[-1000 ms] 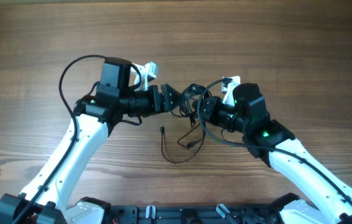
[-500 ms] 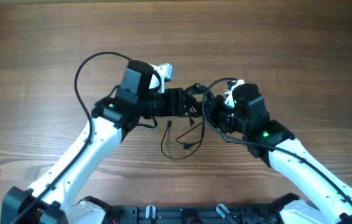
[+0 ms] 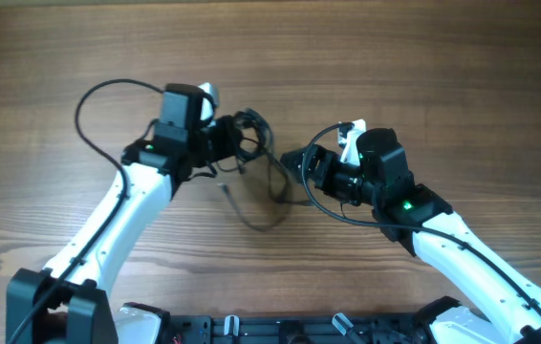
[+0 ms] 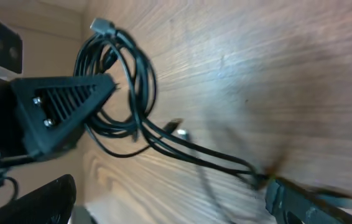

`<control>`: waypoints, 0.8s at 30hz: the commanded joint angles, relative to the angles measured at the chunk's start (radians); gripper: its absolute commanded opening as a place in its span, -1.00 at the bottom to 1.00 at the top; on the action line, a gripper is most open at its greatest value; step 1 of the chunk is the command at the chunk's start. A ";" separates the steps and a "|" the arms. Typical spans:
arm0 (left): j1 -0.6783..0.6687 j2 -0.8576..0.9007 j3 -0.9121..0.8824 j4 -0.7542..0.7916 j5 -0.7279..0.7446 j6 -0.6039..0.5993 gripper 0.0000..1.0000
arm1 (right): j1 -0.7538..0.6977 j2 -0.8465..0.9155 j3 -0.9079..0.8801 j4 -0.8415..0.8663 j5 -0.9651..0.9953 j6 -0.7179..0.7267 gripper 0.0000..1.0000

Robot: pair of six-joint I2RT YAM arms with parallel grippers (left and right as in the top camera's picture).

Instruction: Untangle cables

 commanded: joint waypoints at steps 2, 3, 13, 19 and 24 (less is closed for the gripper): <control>0.034 -0.028 -0.001 -0.047 0.033 -0.146 -0.92 | 0.011 0.002 0.004 0.017 0.035 -0.259 1.00; 0.034 -0.028 -0.001 -0.052 0.045 -0.172 -0.92 | 0.022 0.003 0.004 0.019 0.037 -0.351 1.00; 0.032 -0.028 -0.001 -0.113 0.188 -0.018 -0.92 | 0.090 0.096 0.004 0.033 0.126 -0.491 1.00; 0.034 -0.095 0.000 -0.328 0.193 0.332 -0.92 | 0.087 -0.080 0.004 0.004 0.201 -0.445 0.99; 0.033 -0.283 -0.001 -0.328 0.227 0.414 -0.92 | 0.086 -0.170 0.004 -0.075 0.441 -0.444 0.99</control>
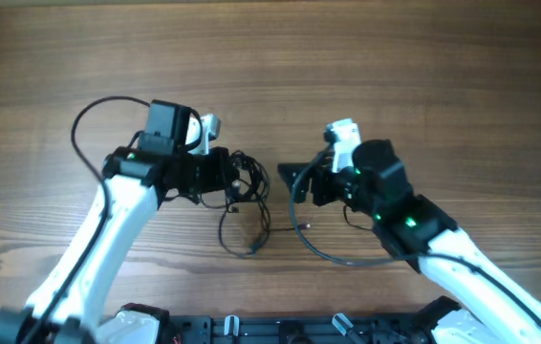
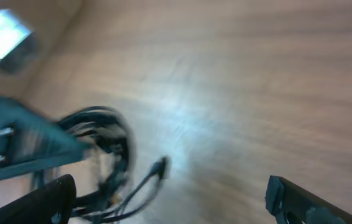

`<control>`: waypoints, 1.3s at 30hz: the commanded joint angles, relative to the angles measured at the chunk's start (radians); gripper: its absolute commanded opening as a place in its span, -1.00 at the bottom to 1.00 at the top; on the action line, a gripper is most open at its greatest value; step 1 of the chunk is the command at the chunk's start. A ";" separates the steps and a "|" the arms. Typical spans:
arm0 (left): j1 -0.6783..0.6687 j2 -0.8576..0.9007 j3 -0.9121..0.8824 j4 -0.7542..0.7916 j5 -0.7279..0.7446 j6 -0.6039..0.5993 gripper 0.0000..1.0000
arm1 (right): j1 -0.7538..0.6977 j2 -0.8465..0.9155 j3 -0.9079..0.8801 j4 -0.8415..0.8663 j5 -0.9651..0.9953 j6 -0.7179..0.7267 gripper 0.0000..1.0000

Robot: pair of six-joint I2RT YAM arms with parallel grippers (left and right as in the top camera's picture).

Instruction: Untangle cables

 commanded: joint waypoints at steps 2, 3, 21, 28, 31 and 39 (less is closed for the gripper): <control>0.002 -0.211 0.004 0.027 0.044 0.207 -0.92 | -0.003 -0.026 0.004 -0.069 0.235 0.010 0.99; 0.002 -0.238 0.004 0.033 0.036 0.265 -0.92 | -0.003 -0.021 0.004 -0.094 0.237 0.010 1.00; -0.014 -0.022 0.002 0.254 -0.020 -0.032 1.00 | -0.003 -0.009 0.004 -0.294 0.236 0.011 0.99; -0.024 0.037 0.002 0.249 -0.159 -0.516 1.00 | -0.003 -0.009 0.004 -0.289 0.236 0.011 1.00; -0.066 0.054 0.002 0.278 -0.175 -0.548 0.80 | -0.003 -0.009 0.004 -0.287 0.236 0.011 1.00; -0.163 0.285 0.002 0.497 -0.182 -0.634 0.50 | -0.003 -0.009 0.004 -0.293 0.235 0.011 1.00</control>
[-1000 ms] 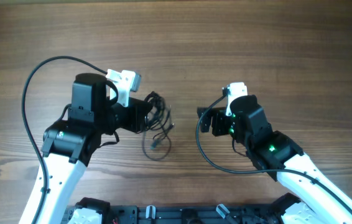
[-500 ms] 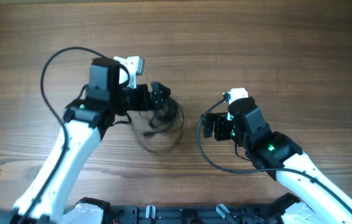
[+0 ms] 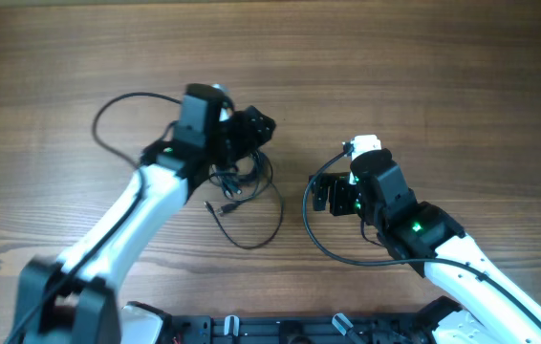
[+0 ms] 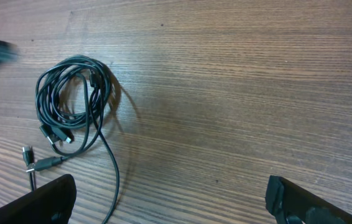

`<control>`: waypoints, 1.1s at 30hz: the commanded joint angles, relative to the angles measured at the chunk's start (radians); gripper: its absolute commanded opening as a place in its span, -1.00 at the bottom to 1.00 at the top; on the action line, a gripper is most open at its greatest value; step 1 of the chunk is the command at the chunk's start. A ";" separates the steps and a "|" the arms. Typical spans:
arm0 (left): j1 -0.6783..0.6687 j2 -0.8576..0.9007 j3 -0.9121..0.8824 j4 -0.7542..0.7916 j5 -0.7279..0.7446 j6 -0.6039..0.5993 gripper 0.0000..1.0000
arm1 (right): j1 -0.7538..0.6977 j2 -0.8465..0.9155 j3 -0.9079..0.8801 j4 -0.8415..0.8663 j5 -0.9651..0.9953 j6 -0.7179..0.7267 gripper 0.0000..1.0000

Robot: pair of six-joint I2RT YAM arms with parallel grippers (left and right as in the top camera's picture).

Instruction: Untangle cables

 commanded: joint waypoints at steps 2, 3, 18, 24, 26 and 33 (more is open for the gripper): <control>-0.021 0.175 0.001 0.058 -0.008 -0.126 0.43 | -0.003 0.003 0.004 -0.003 0.020 0.003 0.99; -0.021 0.193 0.001 0.061 -0.008 -0.141 0.42 | -0.003 0.003 0.004 -0.003 0.021 0.003 0.99; -0.104 0.335 0.001 0.133 -0.010 -0.143 -0.55 | -0.003 0.003 0.004 0.000 0.021 0.003 0.99; -0.081 0.309 0.001 0.185 0.063 -0.139 -0.92 | -0.003 0.003 0.004 -0.001 0.021 0.003 1.00; -0.071 0.288 0.001 0.190 0.089 -0.139 -0.92 | -0.003 0.003 0.004 -0.001 0.021 0.003 0.99; -0.069 0.211 0.001 0.190 0.090 -0.139 -0.92 | -0.003 0.003 0.004 -0.001 0.021 0.003 1.00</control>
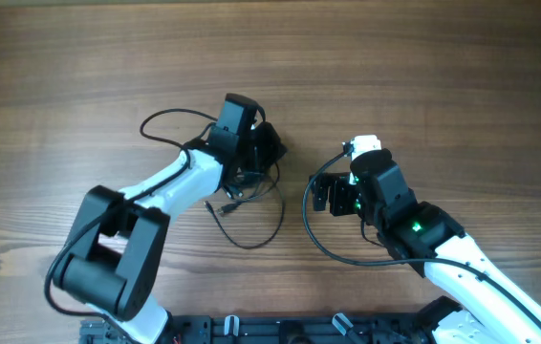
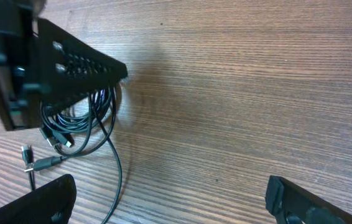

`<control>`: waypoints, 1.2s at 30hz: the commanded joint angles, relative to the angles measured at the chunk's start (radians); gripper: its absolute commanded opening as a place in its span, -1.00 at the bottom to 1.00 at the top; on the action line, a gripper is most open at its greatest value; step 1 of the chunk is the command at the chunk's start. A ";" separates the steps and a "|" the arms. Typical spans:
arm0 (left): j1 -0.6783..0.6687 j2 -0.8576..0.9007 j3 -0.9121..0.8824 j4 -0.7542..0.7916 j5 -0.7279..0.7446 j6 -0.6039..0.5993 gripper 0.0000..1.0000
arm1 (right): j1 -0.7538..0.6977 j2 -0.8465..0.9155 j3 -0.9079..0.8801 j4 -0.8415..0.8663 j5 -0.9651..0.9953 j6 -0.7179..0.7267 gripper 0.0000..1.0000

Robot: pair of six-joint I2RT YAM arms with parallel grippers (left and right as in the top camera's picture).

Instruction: Untangle cables

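Note:
A tangled bundle of thin black cables (image 1: 242, 182) lies on the wooden table, a loose strand looping toward the front (image 1: 256, 239). In the right wrist view the coil (image 2: 76, 124) rests at the left, with small plugs (image 2: 33, 165) sticking out below it. My left gripper (image 1: 263, 145) hangs right over the bundle's far side; its black triangular finger (image 2: 76, 59) covers the top of the coil, and whether it grips the cables is hidden. To the bundle's right my right gripper (image 1: 320, 194) stands apart from it, fingers (image 2: 45, 202) spread wide with nothing between them.
The wooden table (image 1: 423, 76) carries only the cables. My left arm's own black lead (image 1: 170, 119) arcs behind its wrist. My right arm's lead (image 1: 313, 229) curves over the table near the front. The arm bases' rail (image 1: 280, 330) lines the near edge.
My left gripper has moved from just beyond the bundle to directly over it, now covering the coil's top. The bundle and my right gripper have not moved.
At first my left gripper held the coil while strands ran to my right gripper. Then the right gripper was clear of the strands, the left still on the coil. Later the coil lay alone on the table. Now the left gripper is over it again.

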 commanded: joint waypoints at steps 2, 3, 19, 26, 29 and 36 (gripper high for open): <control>0.005 -0.087 0.001 0.004 0.020 0.006 -0.92 | -0.003 0.002 0.004 0.002 0.021 0.003 1.00; 0.005 -0.104 0.001 0.005 0.020 0.008 -0.92 | -0.003 0.002 0.004 0.002 0.021 0.003 0.99; 0.003 -0.502 0.000 -0.362 0.245 0.725 -0.92 | -0.003 0.002 0.004 0.002 0.021 0.003 0.99; -0.018 -0.380 -0.008 -0.359 -0.074 0.512 -0.92 | -0.003 0.002 0.004 0.002 0.021 0.003 0.99; -0.018 -0.335 -0.008 -0.234 -0.083 0.475 -0.92 | -0.003 0.002 0.004 0.002 0.021 0.003 0.99; -0.018 -0.326 -0.008 -0.199 -0.132 0.475 -0.92 | -0.003 0.002 0.004 0.002 0.021 0.003 1.00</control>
